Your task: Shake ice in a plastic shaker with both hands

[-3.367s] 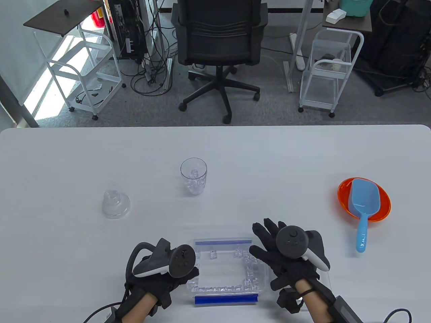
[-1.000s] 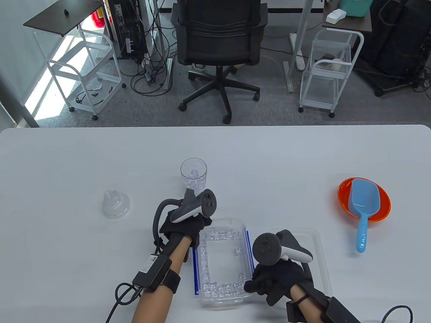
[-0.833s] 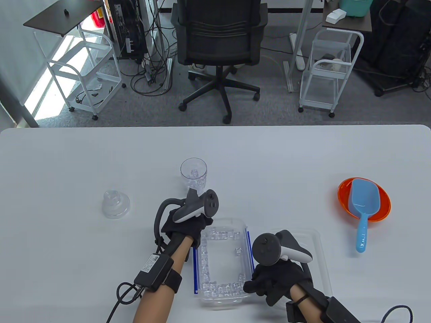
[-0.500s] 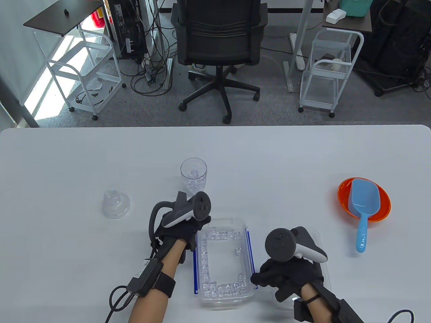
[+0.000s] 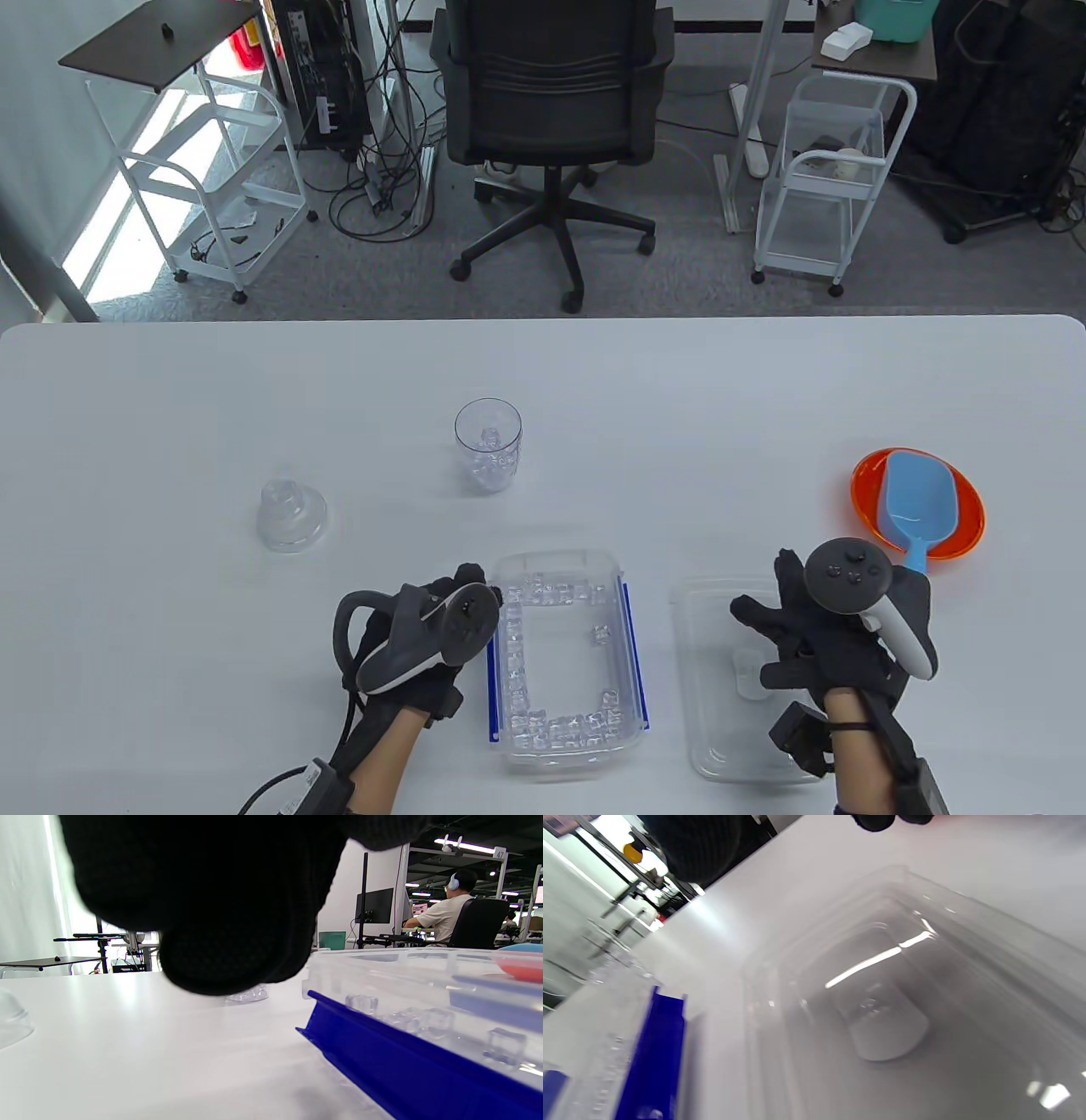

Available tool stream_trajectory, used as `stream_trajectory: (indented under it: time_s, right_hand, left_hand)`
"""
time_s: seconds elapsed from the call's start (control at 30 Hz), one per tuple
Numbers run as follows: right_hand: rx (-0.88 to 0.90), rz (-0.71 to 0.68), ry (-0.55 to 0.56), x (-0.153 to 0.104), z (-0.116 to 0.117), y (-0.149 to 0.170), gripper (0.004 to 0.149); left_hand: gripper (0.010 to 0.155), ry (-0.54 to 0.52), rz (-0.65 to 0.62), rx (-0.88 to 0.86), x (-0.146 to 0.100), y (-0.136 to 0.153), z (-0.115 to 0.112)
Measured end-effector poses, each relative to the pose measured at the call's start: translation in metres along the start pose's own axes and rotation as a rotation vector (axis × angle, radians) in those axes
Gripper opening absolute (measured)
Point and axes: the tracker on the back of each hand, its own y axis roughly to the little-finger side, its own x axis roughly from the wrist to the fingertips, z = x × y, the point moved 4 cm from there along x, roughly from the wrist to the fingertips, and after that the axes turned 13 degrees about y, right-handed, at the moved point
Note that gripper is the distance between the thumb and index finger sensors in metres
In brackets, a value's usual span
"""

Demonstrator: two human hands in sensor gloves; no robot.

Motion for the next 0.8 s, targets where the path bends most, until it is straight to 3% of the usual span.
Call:
stream_trajectory:
  time_s: [0.17,0.37,0.6,0.8]
  right_hand:
    - [-0.144,0.156,-0.117,0.013,0.033,0.021,0.094]
    - [-0.362,0.219,-0.195,0.018,0.057,0.022,0.101]
    - [-0.478,0.228,0.000,0.018,0.045,0.013,0.107]
    - [-0.381,0.187,0.101,0.011,0.023,0.004,0.107]
  left_hand:
    - [0.054,-0.024,-0.016,-0.018,-0.008,-0.001,0.004]
    - [0.054,-0.010,-0.020,-0.002,-0.009,0.003,0.000]
    - [0.054,-0.024,-0.026,-0.036,-0.012,0.010,0.002]
    - [0.054,-0.048,-0.034,-0.030,-0.015,0.008,0.006]
